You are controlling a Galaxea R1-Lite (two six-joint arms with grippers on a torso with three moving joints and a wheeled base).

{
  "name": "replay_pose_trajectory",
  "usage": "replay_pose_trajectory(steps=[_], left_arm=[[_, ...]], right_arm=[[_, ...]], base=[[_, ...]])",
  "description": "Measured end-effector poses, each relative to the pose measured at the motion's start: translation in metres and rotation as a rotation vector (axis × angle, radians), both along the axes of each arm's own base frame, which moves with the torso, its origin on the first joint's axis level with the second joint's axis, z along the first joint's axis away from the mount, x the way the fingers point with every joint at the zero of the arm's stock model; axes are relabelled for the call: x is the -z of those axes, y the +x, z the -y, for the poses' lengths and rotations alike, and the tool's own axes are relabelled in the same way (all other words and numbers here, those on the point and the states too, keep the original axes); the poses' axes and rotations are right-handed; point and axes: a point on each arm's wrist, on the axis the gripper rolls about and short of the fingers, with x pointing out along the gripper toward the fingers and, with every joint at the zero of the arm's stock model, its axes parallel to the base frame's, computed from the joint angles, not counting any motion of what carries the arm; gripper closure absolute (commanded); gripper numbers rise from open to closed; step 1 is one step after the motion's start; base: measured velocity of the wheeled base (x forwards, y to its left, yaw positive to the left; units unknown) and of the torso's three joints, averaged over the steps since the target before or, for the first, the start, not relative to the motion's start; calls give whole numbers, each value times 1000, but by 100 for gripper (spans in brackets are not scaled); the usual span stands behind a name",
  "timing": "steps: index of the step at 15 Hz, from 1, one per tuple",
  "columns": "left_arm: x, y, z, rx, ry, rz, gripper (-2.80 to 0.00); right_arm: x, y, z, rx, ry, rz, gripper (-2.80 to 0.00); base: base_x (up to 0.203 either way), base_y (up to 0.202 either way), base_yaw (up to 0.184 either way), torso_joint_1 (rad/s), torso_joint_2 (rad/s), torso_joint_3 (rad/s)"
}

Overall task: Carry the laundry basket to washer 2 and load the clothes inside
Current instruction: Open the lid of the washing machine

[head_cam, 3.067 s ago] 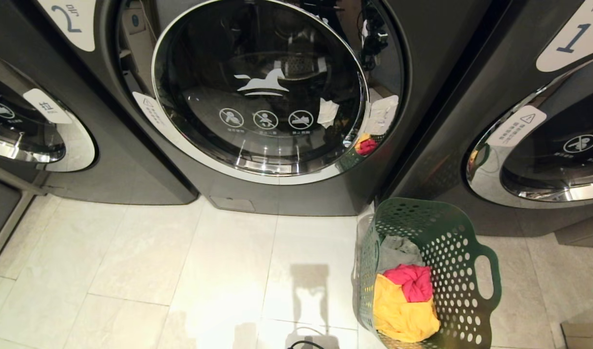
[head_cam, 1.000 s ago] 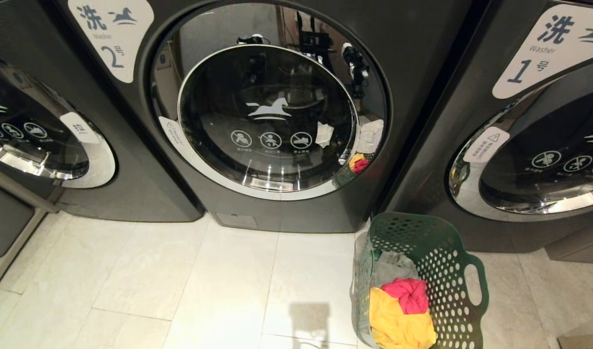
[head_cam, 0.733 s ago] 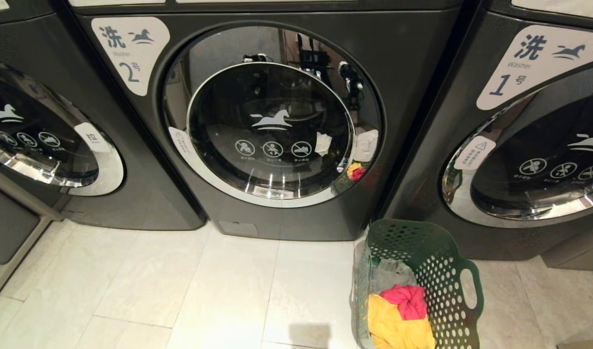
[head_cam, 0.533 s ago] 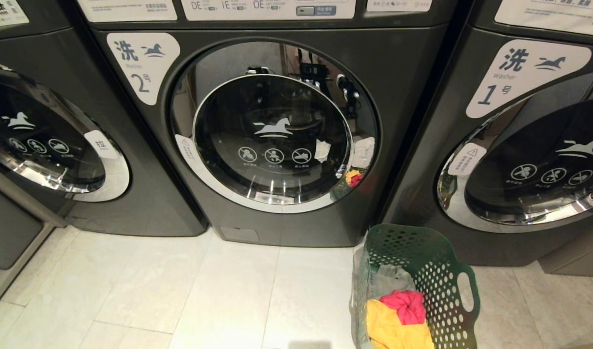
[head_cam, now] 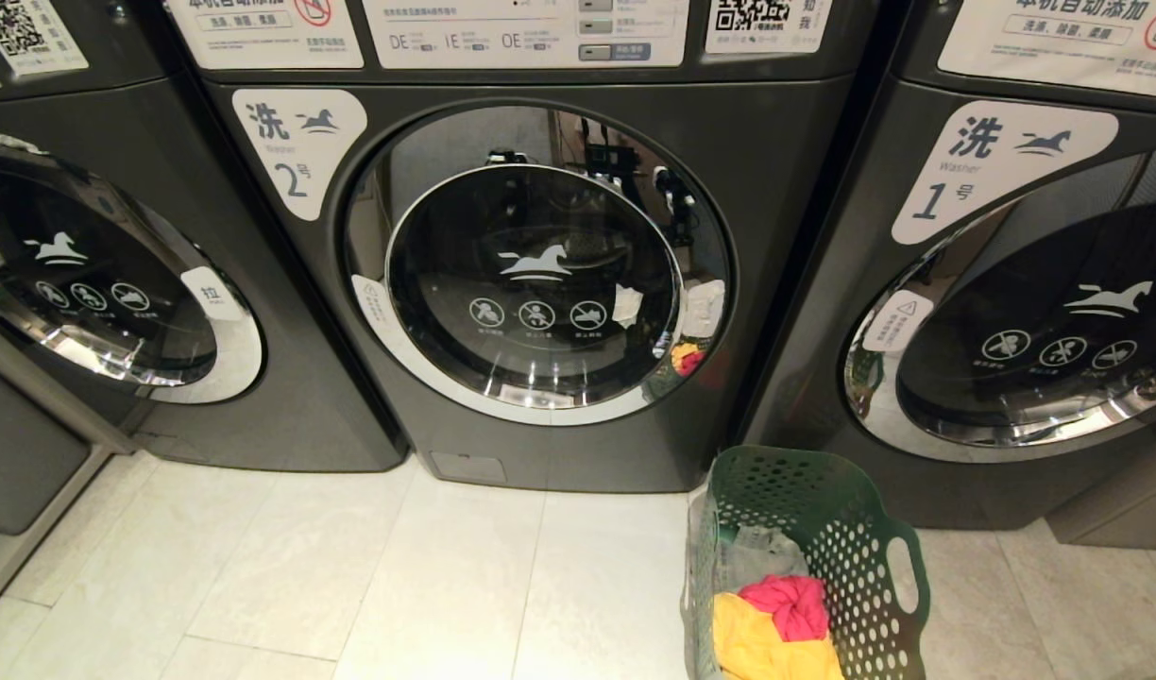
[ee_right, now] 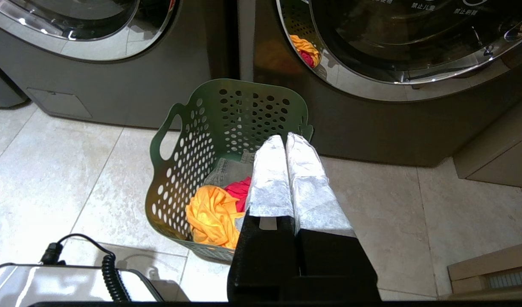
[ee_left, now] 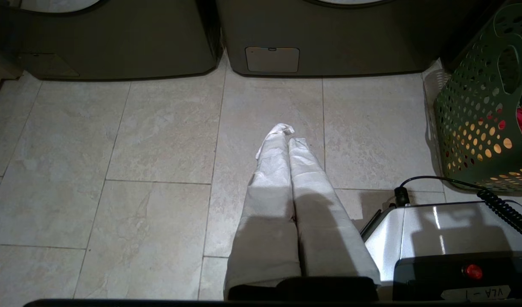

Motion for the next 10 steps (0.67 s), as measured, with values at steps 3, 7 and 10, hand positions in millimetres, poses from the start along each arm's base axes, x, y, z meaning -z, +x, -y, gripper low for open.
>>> replay_pose_trajectory(steps=[3,7,10], left_arm=[[0,0,0,0,0,0,0],[0,0,0,1,1,0,0],[0,0,0,-1,3,3,0]], right_arm=[[0,0,0,-4,-4,0,0],[0,0,0,1,33,0,0],[0,0,0,1,56,2,0]], base=[[0,0,0,0,0,0],[0,0,0,0,0,0],[0,0,0,0,0,0]])
